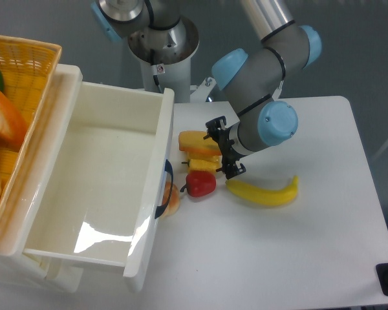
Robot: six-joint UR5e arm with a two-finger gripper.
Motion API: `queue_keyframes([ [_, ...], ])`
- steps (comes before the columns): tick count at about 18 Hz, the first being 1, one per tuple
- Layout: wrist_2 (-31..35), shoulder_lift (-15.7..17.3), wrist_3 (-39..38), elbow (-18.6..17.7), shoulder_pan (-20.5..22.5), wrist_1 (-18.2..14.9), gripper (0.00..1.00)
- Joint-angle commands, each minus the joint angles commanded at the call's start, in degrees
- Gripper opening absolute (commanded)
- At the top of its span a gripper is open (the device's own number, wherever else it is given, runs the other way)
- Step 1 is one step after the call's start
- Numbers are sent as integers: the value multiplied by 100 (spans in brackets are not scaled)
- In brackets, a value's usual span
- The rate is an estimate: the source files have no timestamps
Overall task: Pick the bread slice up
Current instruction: 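Lower the gripper onto the bread slice and close on it, then lift the gripped bread slice up and away from the pepper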
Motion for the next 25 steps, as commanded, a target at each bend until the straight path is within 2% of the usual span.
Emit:
queue_keyframes([
  [4, 88, 0, 0, 0, -44, 0, 60],
  [9, 97, 17, -44, 0, -97, 9, 22],
  [14, 115, 26, -97, 9, -97, 26, 2],
  [20, 97, 158, -114, 123, 131, -18, 1],
  [22, 88, 290, -446, 149, 184, 35, 1],
  [25, 254, 307, -1010, 588, 394, -26, 0],
])
